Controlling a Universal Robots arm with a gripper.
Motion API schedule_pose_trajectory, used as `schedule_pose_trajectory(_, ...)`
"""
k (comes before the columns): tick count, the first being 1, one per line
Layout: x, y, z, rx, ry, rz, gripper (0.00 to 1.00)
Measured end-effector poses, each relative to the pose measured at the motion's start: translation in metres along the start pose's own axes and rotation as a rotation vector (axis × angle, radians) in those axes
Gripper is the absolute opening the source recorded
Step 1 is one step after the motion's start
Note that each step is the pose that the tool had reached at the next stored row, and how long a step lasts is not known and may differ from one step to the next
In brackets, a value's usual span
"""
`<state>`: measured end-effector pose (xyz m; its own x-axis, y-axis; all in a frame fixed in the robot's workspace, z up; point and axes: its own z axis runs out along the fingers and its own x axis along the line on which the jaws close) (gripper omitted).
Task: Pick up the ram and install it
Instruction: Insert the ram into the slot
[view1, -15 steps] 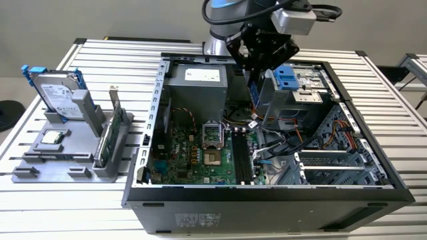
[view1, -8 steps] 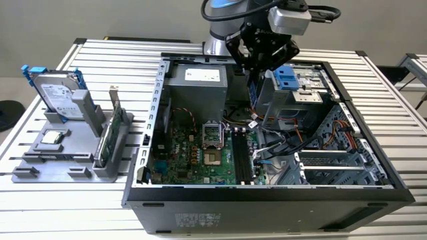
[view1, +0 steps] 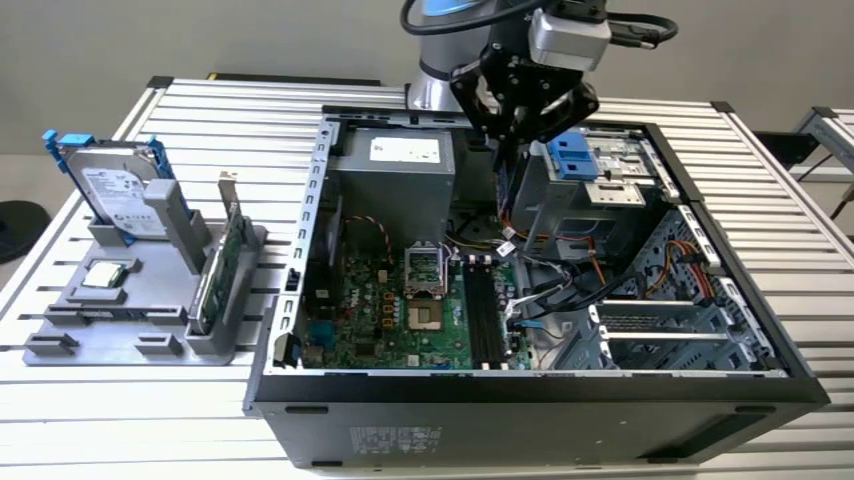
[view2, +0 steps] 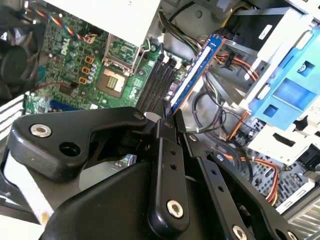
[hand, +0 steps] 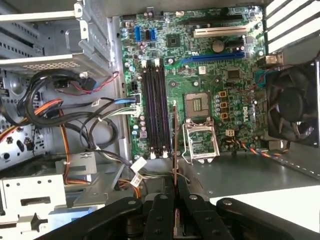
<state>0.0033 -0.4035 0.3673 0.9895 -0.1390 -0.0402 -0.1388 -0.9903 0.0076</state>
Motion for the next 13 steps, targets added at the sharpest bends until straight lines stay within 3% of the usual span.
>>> schedule_pose_trajectory(13, 0.0, 0.0, 0.0, 0.0058, -0.0011, 0.144, 0.0)
